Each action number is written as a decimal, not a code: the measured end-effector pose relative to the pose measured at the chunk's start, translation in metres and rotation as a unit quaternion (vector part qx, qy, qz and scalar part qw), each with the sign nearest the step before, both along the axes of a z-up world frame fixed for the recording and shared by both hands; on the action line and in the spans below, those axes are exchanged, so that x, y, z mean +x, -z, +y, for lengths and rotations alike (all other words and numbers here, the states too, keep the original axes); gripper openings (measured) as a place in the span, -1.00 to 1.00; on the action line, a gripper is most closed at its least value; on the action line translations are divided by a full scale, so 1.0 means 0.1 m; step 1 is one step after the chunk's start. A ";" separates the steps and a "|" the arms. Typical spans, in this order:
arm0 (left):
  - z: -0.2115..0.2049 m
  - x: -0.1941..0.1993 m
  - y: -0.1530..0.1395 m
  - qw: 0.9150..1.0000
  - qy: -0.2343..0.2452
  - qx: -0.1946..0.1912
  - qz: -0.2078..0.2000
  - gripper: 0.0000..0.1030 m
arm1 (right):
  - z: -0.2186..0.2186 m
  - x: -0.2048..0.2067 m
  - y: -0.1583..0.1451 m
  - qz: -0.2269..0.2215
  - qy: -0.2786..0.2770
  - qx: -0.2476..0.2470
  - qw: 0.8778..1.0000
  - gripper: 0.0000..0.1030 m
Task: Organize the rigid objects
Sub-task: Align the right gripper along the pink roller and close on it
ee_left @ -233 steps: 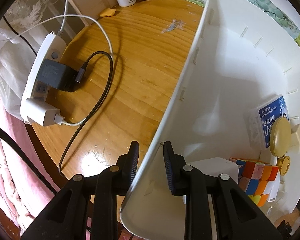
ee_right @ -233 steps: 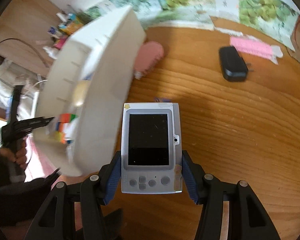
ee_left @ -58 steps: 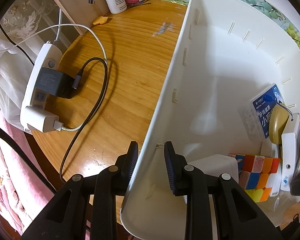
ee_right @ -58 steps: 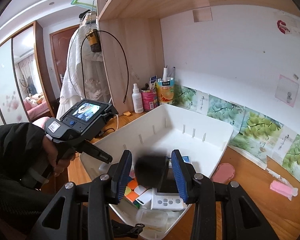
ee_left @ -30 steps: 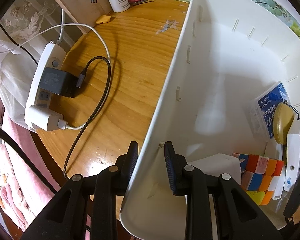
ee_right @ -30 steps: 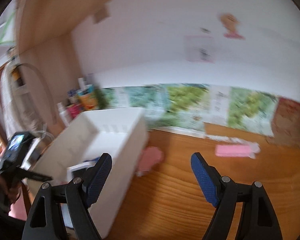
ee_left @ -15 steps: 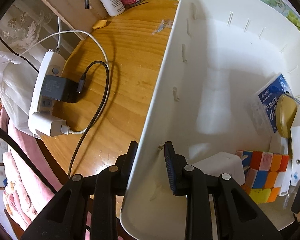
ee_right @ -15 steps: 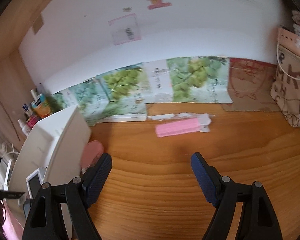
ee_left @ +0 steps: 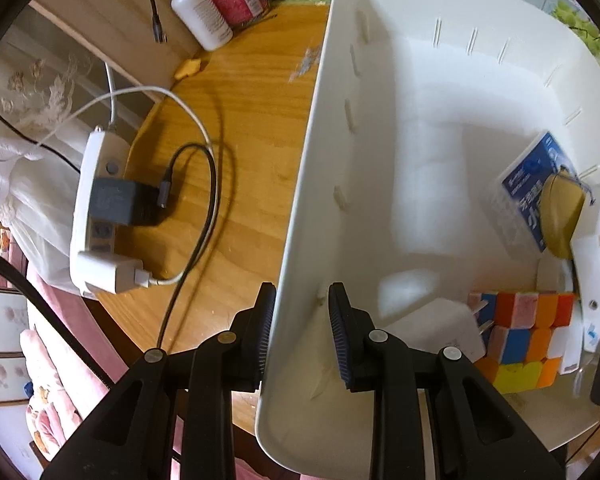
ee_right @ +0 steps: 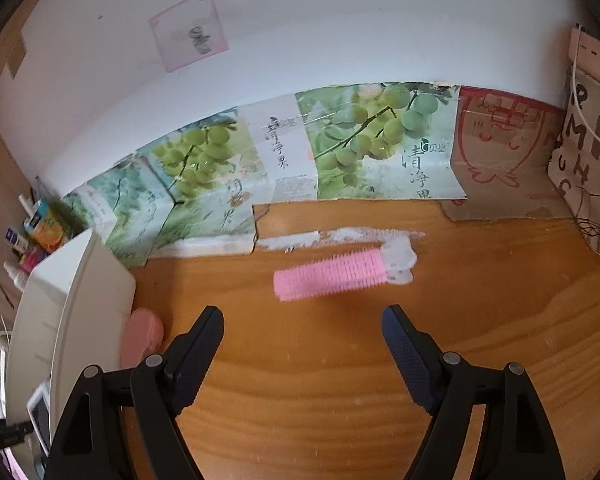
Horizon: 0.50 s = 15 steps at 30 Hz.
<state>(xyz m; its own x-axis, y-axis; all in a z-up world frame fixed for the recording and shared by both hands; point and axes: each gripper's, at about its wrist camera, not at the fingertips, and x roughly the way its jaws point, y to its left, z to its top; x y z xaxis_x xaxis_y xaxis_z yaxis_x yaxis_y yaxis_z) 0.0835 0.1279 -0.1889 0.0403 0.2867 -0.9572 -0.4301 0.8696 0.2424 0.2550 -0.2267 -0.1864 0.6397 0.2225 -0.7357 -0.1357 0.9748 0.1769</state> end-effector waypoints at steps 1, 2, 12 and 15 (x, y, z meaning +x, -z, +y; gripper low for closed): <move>0.01 0.02 -0.01 1.000 -0.001 -0.001 -0.002 -0.43 | 0.00 0.06 0.01 0.004 0.006 -0.002 1.000 0.59; 0.02 0.04 -0.02 1.000 -0.001 -0.002 -0.004 -0.43 | 0.00 0.12 0.02 0.009 0.013 -0.004 1.000 0.59; 0.01 0.10 -0.10 1.000 -0.011 -0.002 -0.009 -0.43 | -0.01 0.53 0.15 0.048 0.031 0.026 0.998 0.59; 0.02 0.10 -0.09 1.000 -0.019 -0.002 -0.011 -0.43 | 0.02 0.58 0.20 0.060 0.035 0.024 0.997 0.59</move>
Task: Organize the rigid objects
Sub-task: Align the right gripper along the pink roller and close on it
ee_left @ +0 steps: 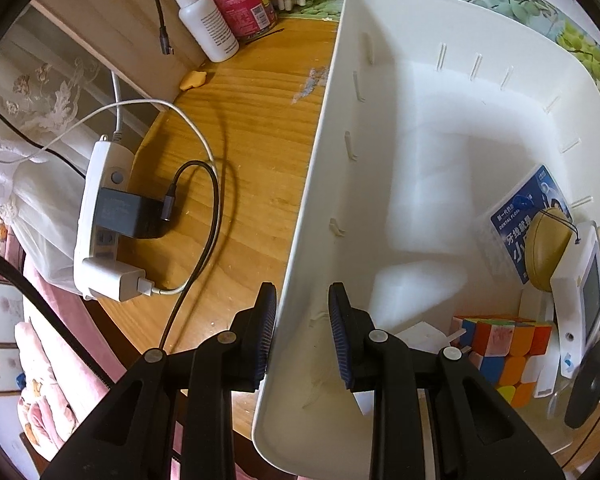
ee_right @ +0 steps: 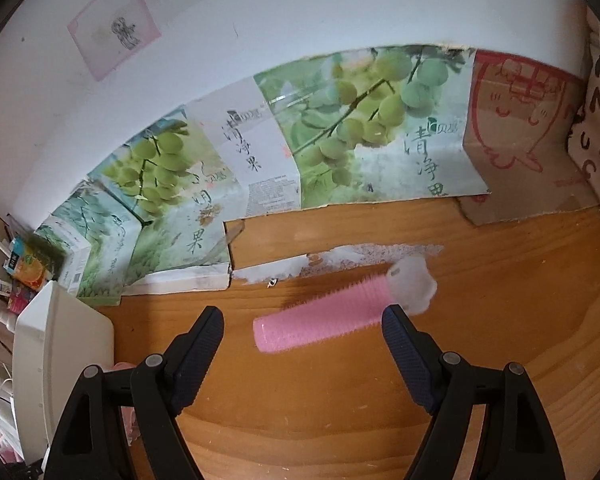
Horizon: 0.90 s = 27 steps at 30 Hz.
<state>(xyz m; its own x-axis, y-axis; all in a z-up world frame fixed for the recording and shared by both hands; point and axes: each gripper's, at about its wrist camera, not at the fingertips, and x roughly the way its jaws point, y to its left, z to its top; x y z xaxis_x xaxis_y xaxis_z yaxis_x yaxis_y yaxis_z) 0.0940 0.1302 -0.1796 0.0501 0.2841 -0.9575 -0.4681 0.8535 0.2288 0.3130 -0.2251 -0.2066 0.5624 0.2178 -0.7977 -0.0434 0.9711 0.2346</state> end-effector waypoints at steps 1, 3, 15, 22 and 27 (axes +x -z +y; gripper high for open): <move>0.00 0.00 0.00 1.000 -0.001 0.001 -0.001 -0.43 | 0.01 0.02 0.03 0.010 0.000 0.000 1.000 0.59; 0.01 0.00 0.01 1.000 0.000 0.002 0.000 -0.43 | 0.04 0.06 0.10 0.025 0.002 -0.006 1.000 0.59; -0.01 0.00 0.00 1.000 -0.003 0.012 0.002 -0.43 | 0.26 0.07 0.22 -0.001 0.000 -0.098 0.995 0.17; -0.03 0.02 0.02 1.000 0.000 0.017 0.023 -0.43 | 0.19 0.02 0.21 -0.004 -0.017 -0.132 0.991 -0.68; -0.02 0.05 0.04 0.999 -0.003 0.018 0.035 -0.43 | 0.08 -0.14 0.20 0.016 -0.038 -0.115 0.992 -0.93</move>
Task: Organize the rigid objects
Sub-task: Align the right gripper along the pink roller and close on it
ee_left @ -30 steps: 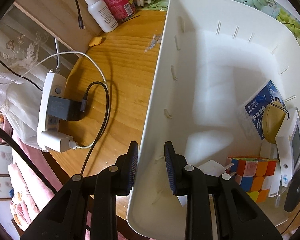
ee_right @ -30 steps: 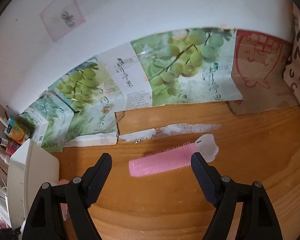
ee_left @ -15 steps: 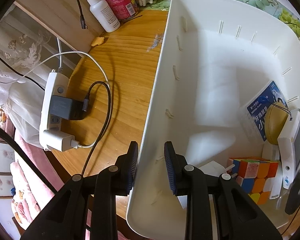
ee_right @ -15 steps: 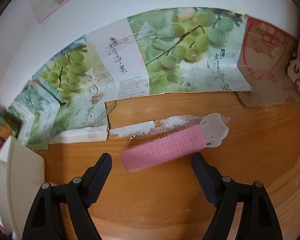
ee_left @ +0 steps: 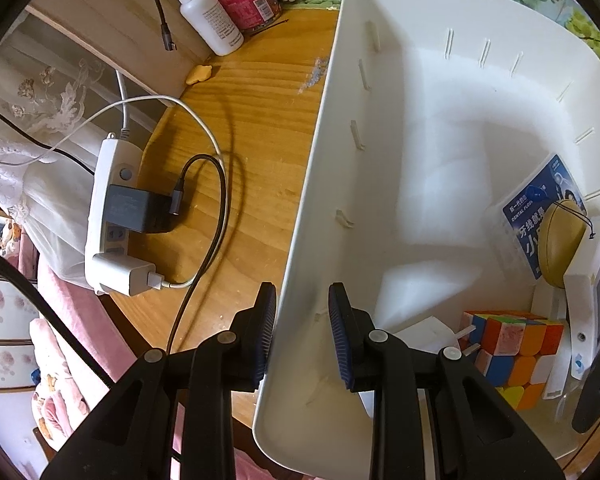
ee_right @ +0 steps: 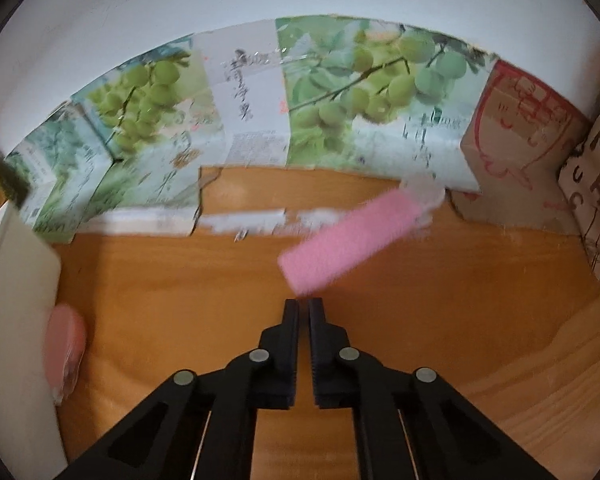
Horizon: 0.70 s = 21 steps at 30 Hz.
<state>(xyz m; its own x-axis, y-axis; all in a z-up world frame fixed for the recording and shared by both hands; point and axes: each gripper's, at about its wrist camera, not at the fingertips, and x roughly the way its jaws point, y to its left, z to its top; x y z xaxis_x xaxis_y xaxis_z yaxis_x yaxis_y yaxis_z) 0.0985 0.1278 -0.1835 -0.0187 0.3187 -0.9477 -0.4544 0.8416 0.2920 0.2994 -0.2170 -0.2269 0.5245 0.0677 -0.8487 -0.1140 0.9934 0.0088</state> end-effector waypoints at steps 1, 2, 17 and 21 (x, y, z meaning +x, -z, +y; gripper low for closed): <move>0.00 0.00 0.00 1.000 0.001 0.000 0.003 -0.43 | -0.01 -0.05 -0.01 0.004 -0.002 0.003 1.000 -0.94; 0.00 0.01 0.00 1.000 0.001 -0.001 0.005 -0.43 | -0.02 -0.13 -0.01 0.011 -0.005 0.007 1.000 -0.95; 0.03 -0.02 0.02 1.000 0.017 -0.021 -0.007 -0.43 | -0.07 -0.74 0.02 0.097 0.012 0.074 0.992 -0.95; 0.02 -0.03 0.04 0.999 0.028 -0.025 -0.008 -0.43 | -0.20 -0.66 -0.08 0.102 0.045 0.107 0.988 -0.93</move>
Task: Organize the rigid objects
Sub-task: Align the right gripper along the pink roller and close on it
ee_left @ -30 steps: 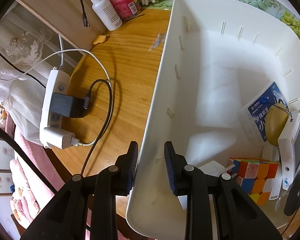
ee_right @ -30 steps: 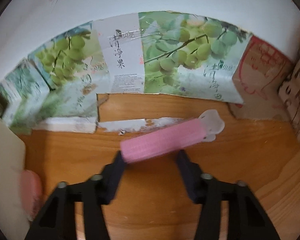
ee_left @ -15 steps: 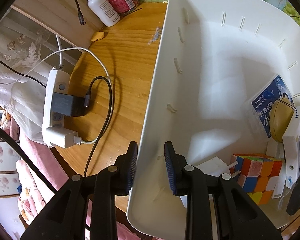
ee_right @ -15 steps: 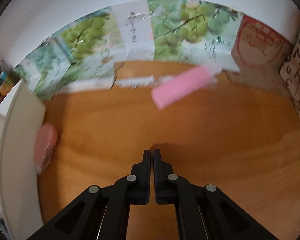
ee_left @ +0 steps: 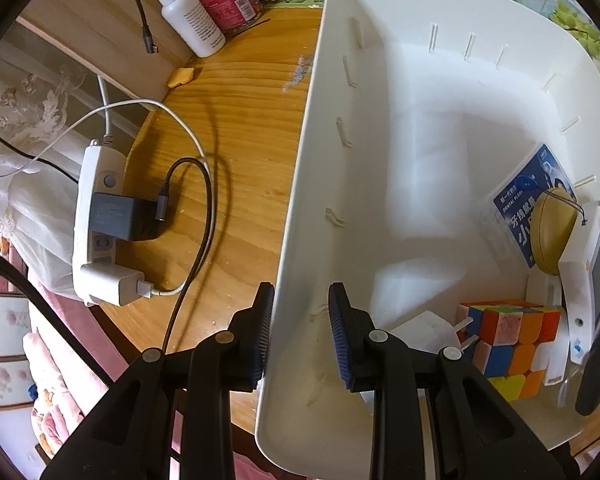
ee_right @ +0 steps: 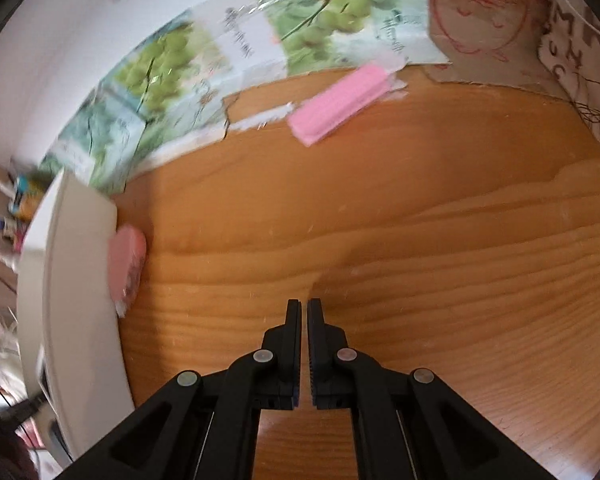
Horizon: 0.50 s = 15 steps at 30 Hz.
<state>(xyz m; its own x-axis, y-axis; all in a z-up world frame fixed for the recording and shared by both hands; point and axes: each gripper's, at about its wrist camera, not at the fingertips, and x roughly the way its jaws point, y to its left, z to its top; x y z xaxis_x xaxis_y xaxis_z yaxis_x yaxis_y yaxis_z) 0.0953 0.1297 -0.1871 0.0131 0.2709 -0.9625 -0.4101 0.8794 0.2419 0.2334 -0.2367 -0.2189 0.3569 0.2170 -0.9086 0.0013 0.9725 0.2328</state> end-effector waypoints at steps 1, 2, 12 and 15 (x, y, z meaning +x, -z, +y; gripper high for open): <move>0.00 0.00 0.00 1.000 0.002 -0.002 0.000 -0.43 | -0.02 0.03 -0.03 -0.001 0.005 -0.002 1.000 -0.93; 0.01 0.00 0.00 1.000 0.004 -0.005 0.000 -0.43 | -0.03 0.06 -0.07 -0.002 0.010 0.000 1.000 -0.92; 0.05 0.00 0.03 0.999 0.012 -0.032 0.008 -0.43 | -0.21 0.73 -0.46 -0.025 0.072 0.028 0.997 0.13; 0.06 0.00 0.04 0.999 0.010 -0.036 0.008 -0.43 | -0.21 0.98 -0.45 -0.021 0.082 0.005 0.996 0.22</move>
<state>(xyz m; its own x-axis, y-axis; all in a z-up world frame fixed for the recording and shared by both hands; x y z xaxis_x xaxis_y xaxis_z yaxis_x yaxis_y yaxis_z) 0.0948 0.1355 -0.1912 0.0022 0.2009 -0.9796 -0.3896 0.9024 0.1842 0.3316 -0.2576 -0.1736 0.4267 0.1609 -0.8899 0.1500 0.9578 0.2451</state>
